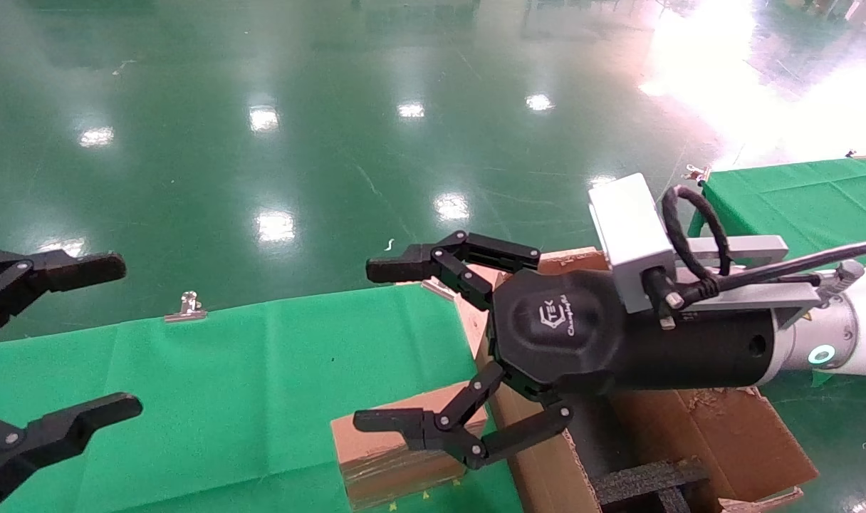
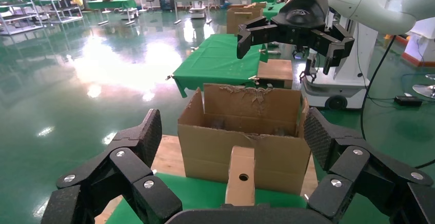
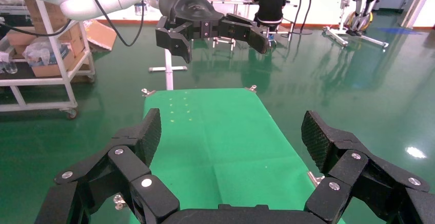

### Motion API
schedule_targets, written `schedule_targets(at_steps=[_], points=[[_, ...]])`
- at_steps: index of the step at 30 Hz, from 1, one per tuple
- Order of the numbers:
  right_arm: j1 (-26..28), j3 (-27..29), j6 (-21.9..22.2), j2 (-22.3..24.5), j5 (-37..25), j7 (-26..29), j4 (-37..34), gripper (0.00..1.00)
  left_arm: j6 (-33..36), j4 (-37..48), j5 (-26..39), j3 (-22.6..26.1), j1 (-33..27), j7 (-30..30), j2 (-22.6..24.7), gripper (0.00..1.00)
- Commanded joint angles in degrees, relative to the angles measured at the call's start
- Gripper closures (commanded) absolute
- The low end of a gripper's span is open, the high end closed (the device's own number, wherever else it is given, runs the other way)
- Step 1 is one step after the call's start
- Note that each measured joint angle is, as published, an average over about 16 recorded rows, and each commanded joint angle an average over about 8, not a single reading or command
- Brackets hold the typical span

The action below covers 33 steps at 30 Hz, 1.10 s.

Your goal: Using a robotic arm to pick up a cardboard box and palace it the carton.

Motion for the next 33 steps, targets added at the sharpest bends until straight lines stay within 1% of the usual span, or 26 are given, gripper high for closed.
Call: schedule_targets(at_steps=[1,10,11,12,18,19,20,23,26,28,33], points=[[0.0,0.0,0.0,0.0,0.0,0.0,0.0,0.00,0.0,0.0,0.0,0.0,0.0,0.0,0.0,0.00],[0.0,0.0,0.0,0.0,0.0,0.0,0.0,0.00,0.0,0.0,0.0,0.0,0.0,0.0,0.0,0.00],[0.0,0.0,0.0,0.0,0.0,0.0,0.0,0.00,0.0,0.0,0.0,0.0,0.0,0.0,0.0,0.01],[0.0,0.0,0.0,0.0,0.0,0.0,0.0,0.00,0.0,0.0,0.0,0.0,0.0,0.0,0.0,0.11],[0.0,0.0,0.0,0.0,0.0,0.0,0.0,0.00,0.0,0.0,0.0,0.0,0.0,0.0,0.0,0.86],[0.0,0.0,0.0,0.0,0.0,0.0,0.0,0.00,0.0,0.0,0.0,0.0,0.0,0.0,0.0,0.97],[0.0,0.0,0.0,0.0,0.0,0.0,0.0,0.00,0.0,0.0,0.0,0.0,0.0,0.0,0.0,1.00],[0.0,-0.1,-0.1,0.1,-0.3,-0.1,0.1,0.00,0.0,0.0,0.0,0.0,0.0,0.0,0.0,1.00],[0.7,-0.9,-0.6,0.2,-2.2,-0.1,0.5,0.00,0.0,0.0,0.0,0.0,0.0,0.0,0.0,1.00],[1.8,-2.1,-1.2,0.3,-4.8,0.0,0.8,0.00,0.0,0.0,0.0,0.0,0.0,0.0,0.0,1.00],[6.2,-6.4,-2.7,-0.7,-13.9,0.8,1.1,0.00,0.0,0.0,0.0,0.0,0.0,0.0,0.0,1.00]])
